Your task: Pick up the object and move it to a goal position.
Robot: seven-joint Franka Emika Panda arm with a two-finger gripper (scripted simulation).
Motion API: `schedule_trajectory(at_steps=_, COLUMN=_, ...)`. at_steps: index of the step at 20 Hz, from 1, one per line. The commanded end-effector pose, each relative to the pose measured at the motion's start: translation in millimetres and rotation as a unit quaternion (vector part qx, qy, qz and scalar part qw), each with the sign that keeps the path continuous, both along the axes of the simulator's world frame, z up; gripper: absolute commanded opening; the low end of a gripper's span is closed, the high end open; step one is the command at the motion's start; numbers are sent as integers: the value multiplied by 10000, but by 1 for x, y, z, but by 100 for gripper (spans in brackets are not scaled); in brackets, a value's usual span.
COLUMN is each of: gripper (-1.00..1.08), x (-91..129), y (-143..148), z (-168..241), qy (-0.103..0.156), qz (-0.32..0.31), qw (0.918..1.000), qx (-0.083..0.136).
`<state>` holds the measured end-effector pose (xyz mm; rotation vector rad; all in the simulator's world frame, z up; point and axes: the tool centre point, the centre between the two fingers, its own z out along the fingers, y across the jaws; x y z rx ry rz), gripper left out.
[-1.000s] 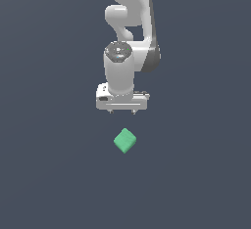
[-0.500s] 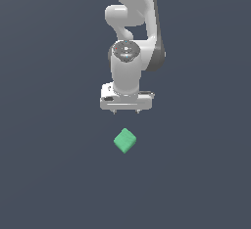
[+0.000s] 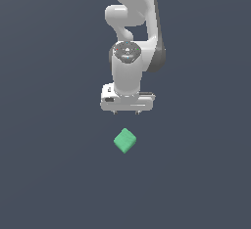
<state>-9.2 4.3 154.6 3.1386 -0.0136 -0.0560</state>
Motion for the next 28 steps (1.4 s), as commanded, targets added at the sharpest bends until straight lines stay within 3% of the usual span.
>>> schedule_trajectory(at_steps=1, gripper=100, x=3, y=0, z=-2, qy=-3, qz=-125, qw=9999, qx=1)
schedule_trajectory(at_steps=8, gripper=100, x=15, y=-2, z=-11, qy=-25, qz=-755, qw=9971, qx=4)
schedule_trajectory(at_steps=13, gripper=100, x=28, y=-3, z=-21, qy=-48, qz=-1414, qw=9899, qx=1)
schedule_trajectory(at_steps=19, gripper=100, x=45, y=-5, z=-35, qy=-81, qz=-2262, qw=9740, qx=-12)
schedule_trajectory(at_steps=28, gripper=100, x=65, y=-7, z=-54, qy=-134, qz=-3331, qw=9428, qx=-41)
